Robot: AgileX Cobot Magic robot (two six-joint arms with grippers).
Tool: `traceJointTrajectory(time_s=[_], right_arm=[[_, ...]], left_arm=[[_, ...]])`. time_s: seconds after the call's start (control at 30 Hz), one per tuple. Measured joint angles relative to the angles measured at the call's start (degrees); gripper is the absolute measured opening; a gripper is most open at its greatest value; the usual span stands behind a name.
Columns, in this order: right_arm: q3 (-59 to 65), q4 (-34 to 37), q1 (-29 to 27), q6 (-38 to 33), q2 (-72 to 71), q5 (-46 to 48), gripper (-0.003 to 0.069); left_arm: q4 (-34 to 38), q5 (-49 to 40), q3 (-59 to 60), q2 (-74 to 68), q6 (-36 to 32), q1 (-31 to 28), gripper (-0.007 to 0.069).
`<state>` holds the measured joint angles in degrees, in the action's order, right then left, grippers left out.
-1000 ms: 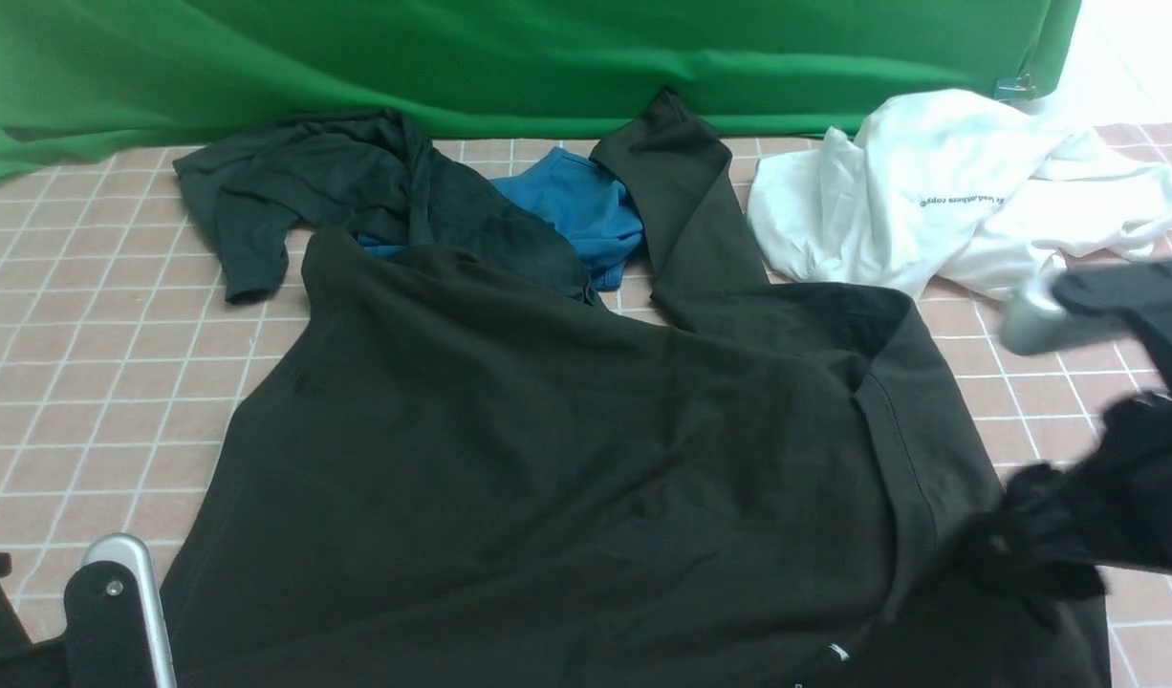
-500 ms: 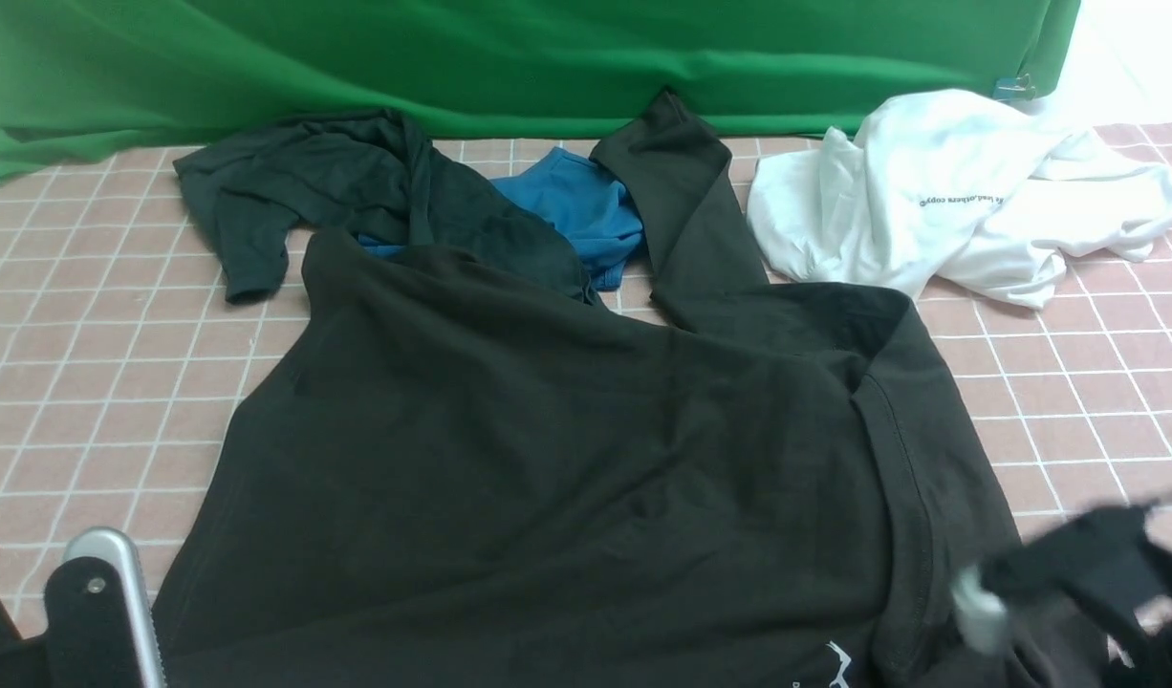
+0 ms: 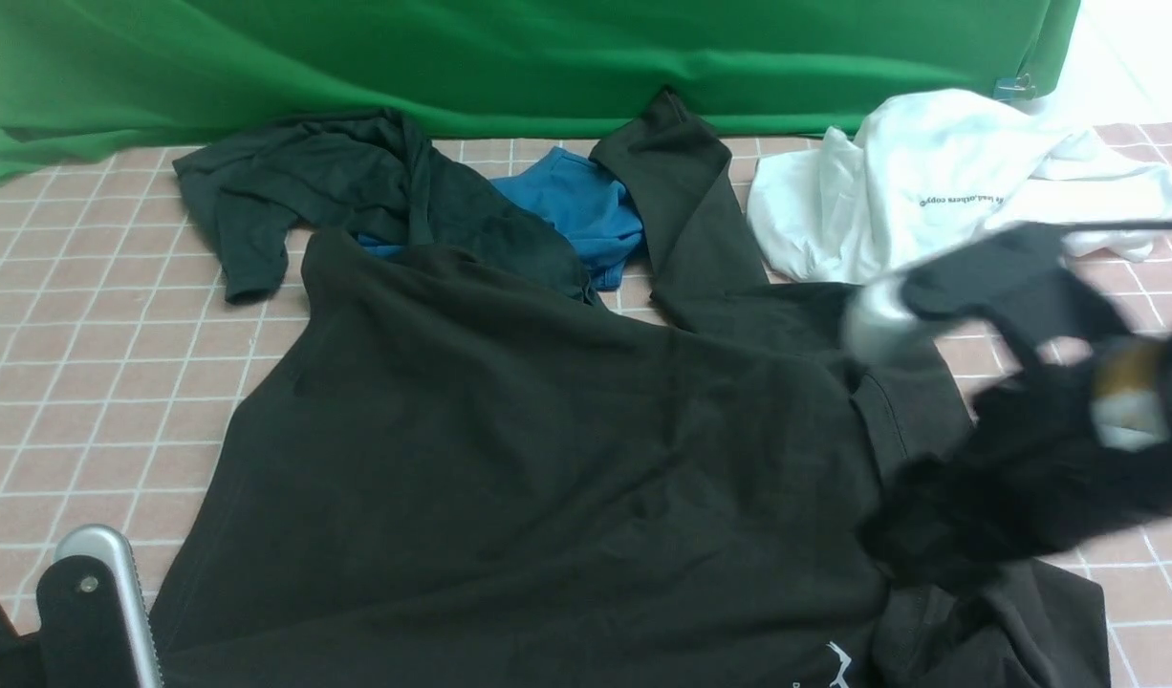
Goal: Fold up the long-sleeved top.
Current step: Spread the long sleeves with your arms and place them on the tabletop
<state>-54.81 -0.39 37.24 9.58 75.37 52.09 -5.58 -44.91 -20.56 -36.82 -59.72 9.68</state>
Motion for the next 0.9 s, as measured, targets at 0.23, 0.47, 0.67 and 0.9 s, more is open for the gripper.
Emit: traceJointTrajectory(time_s=[0.23,0.47,0.67,0.9], right_arm=[[0.12,-9.29,0.0,-0.14,14.57,0.6,0.0204],[4.26,-9.97,-0.54,0.25,16.09,2.94,0.0136],[12.91,-8.16,-3.54,0.91,14.62,8.85,0.0136],[16.23,-4.73,-3.65,4.28,2.74,10.8,0.0162]], left_arm=[[0.72,0.0,0.0,0.07,0.0,0.0,0.0036],[0.82,0.06,0.0,1.05,0.0,0.0,0.0036],[0.87,-0.41,0.0,3.4,0.0,0.0,0.0036],[1.28,-0.66,0.02,4.14,0.0,0.0,0.0036]])
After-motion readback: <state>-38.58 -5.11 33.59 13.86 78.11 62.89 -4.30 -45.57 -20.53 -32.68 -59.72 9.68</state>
